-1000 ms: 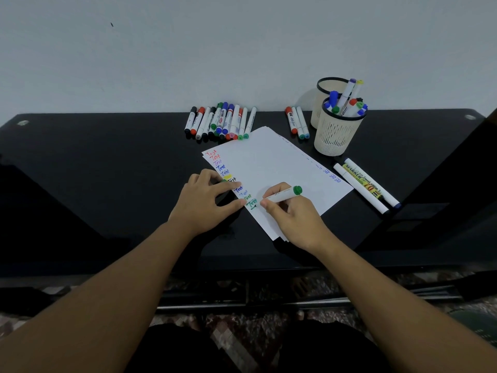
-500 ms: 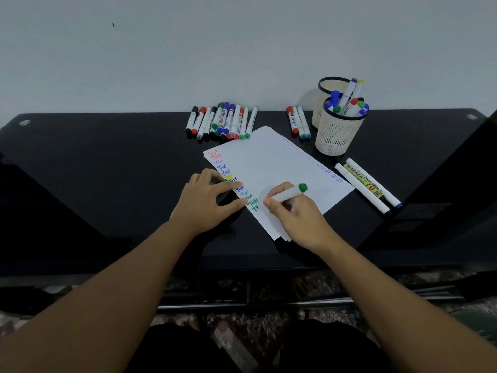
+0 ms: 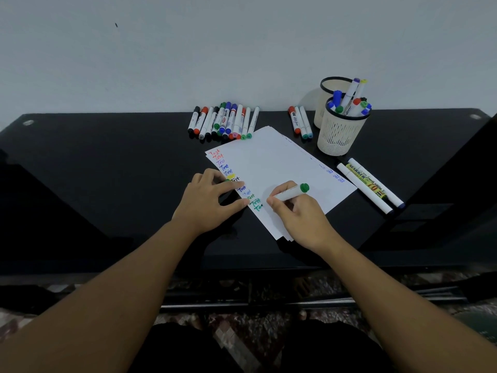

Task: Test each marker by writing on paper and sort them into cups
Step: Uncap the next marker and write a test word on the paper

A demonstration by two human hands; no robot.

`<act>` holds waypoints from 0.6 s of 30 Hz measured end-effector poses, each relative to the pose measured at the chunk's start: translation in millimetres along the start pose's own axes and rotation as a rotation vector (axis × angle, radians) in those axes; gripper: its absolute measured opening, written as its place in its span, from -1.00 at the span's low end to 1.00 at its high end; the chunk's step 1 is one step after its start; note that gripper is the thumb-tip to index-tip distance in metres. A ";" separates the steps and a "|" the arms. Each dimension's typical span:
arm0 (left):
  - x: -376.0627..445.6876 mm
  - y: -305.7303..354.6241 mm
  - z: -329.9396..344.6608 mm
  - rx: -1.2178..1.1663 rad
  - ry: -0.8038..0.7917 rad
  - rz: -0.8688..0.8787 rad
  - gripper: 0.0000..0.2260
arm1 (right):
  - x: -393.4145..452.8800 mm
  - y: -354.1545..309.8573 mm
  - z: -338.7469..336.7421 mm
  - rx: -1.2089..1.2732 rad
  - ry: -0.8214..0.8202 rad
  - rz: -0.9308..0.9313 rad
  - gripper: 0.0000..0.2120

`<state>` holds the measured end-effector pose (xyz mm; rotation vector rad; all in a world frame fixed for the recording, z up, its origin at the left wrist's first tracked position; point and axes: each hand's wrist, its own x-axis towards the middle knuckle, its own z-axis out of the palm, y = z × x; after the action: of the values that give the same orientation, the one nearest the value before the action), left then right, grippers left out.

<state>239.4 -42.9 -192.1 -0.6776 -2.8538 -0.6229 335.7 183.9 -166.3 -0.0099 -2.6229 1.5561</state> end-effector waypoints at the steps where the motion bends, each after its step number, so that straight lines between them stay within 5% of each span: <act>1: 0.2 0.1 0.2 0.001 -0.001 0.001 -0.41 | 0.3 0.6 0.1 -0.005 0.001 0.002 -0.95; 18: 0.1 -0.4 0.2 0.003 0.004 0.006 -0.42 | 1.5 0.1 1.3 -0.040 0.000 -0.013 -0.95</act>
<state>239.2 -43.1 -192.4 -0.6836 -2.8477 -0.6182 334.1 182.9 -166.9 0.0051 -2.6486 1.4992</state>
